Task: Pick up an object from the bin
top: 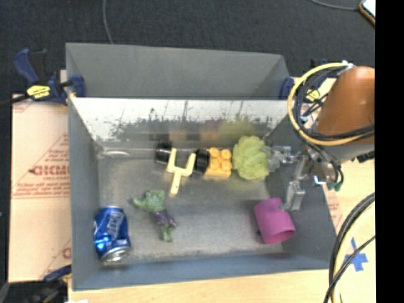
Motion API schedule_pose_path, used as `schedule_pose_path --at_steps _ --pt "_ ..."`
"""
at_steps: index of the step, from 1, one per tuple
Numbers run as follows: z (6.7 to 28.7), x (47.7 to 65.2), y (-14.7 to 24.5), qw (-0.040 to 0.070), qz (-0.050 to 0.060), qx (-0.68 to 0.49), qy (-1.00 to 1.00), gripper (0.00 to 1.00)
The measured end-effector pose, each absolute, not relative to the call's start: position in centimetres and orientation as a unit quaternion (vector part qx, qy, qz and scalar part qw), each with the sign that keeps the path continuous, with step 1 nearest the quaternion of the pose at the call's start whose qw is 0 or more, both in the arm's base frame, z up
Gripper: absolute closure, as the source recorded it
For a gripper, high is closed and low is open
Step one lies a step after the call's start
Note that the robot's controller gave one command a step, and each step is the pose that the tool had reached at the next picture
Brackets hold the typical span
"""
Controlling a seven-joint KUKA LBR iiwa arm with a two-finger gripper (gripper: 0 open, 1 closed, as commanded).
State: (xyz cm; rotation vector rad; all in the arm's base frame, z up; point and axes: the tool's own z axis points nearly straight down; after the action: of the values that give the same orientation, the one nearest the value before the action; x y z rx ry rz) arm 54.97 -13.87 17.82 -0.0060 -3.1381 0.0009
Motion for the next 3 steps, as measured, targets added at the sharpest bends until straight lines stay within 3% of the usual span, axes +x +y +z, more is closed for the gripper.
schedule_pose_path --at_steps 1,2,3 --pt "18.2 55.2 -13.8 -0.002 0.001 0.001 -1.0 0.0" --pt "7.8 63.7 -14.4 -0.01 0.003 0.046 -0.999 0.0" --pt "13.3 64.3 -15.3 -0.007 0.001 -0.035 -0.999 0.0"
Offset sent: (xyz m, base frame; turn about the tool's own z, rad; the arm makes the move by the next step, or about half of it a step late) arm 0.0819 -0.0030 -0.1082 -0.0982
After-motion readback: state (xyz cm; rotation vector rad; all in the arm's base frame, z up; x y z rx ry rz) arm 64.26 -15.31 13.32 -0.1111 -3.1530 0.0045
